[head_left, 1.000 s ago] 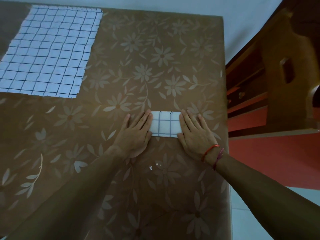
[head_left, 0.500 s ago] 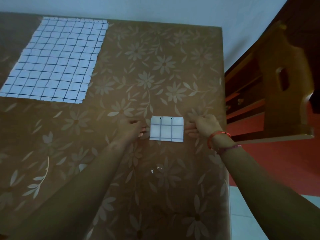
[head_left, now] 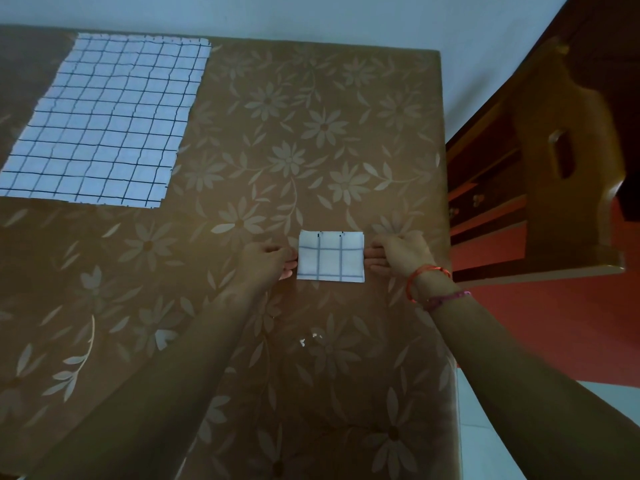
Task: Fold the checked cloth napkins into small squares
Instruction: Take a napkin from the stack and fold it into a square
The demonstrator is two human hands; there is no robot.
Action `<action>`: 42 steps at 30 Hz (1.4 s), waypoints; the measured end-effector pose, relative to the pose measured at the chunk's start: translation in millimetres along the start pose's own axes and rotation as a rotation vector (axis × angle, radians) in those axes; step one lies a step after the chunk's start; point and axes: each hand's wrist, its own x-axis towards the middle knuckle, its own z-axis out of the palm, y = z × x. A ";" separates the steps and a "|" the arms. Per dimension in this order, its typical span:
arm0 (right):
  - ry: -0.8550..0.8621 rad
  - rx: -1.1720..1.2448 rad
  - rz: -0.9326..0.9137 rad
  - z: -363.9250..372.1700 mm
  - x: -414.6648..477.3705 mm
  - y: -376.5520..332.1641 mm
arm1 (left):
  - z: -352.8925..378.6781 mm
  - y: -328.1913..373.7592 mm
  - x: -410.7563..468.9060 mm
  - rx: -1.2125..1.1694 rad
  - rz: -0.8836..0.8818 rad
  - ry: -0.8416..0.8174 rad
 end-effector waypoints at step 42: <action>0.110 -0.278 -0.250 3.8 -34.8 1.2 | -37.5 4.6 -31.8 0.173 0.174 0.048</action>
